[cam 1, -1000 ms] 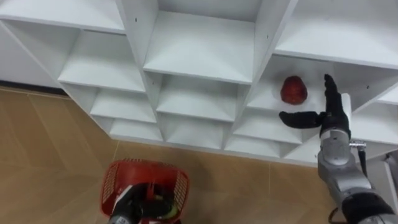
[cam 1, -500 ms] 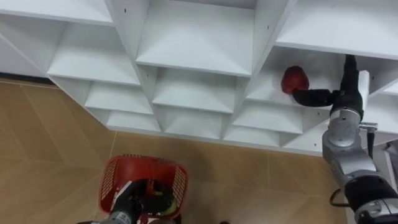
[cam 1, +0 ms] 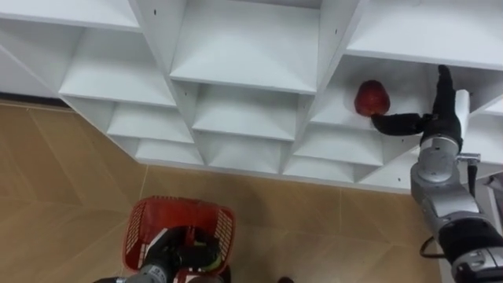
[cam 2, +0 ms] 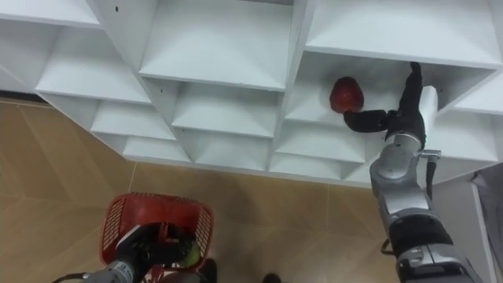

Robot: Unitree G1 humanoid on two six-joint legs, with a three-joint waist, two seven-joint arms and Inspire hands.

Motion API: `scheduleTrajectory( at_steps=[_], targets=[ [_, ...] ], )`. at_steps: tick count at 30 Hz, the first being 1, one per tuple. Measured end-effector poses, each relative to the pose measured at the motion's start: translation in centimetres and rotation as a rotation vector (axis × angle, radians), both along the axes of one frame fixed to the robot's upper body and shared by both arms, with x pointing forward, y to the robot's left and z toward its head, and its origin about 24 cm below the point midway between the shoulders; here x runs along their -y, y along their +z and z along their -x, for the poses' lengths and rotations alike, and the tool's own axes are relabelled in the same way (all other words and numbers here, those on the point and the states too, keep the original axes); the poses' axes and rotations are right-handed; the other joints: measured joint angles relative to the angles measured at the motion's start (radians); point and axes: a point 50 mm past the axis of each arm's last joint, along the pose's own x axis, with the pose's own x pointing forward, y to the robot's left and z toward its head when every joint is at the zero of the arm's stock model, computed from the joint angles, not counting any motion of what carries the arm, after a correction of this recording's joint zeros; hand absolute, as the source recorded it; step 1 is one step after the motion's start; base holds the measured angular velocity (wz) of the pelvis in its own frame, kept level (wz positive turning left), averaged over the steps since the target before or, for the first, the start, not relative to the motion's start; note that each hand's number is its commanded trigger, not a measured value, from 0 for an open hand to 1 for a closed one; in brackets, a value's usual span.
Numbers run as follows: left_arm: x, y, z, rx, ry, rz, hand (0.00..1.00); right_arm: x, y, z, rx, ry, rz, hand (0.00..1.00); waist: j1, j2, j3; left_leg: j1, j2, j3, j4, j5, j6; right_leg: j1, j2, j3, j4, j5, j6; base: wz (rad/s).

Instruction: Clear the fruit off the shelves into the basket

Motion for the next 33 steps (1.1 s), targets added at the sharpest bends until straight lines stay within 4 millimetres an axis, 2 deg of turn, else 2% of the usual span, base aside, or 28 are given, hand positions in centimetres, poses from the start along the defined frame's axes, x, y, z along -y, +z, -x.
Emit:
scheduleTrajectory(
  at_steps=[5, 19, 22, 24, 33],
  targets=[
    [0.3, -0.1, 0.1, -0.004, -0.015, -0.008, 1.00, 0.2, -0.3, 0.0, -0.020, -0.010, 0.000, 0.00, 0.011, 0.001, 0.0003, -0.008, 0.000, -0.011, 0.001, 0.002, -0.001, -0.001, 0.000, -0.011, -0.004, 0.000, -0.001, 0.06],
    [0.8, -0.1, -0.1, -0.003, -0.041, -0.008, 1.00, -0.1, 0.8, -0.9, 0.012, -0.003, -0.001, 0.00, 0.039, 0.009, 0.0054, -0.049, -0.002, -0.014, 0.003, 0.002, -0.001, -0.039, -0.002, -0.016, 0.004, 0.001, -0.001, 0.01],
    [1.0, -0.1, -0.1, -0.004, -0.052, -0.007, 1.00, -0.1, 0.8, -0.9, 0.014, -0.008, 0.005, 0.00, 0.039, 0.015, 0.0098, -0.053, -0.002, -0.013, 0.005, 0.002, -0.001, -0.039, -0.002, -0.020, 0.003, 0.001, -0.001, 0.02],
    [1.1, 0.0, -0.1, -0.003, -0.060, -0.007, 1.00, -0.1, 0.8, -0.9, 0.014, -0.008, 0.019, 0.00, 0.039, 0.027, 0.0167, -0.057, -0.001, -0.013, 0.009, 0.002, 0.000, -0.041, -0.002, -0.020, 0.006, 0.001, -0.001, 0.00],
    [1.2, 0.1, -0.4, 0.005, -0.067, -0.005, 1.00, -0.4, 0.9, -0.9, 0.010, 0.011, 0.049, 0.00, 0.040, 0.035, 0.0137, -0.081, 0.001, -0.010, 0.017, 0.002, -0.001, -0.071, -0.003, -0.015, 0.020, 0.001, -0.002, 0.00]
  ],
)
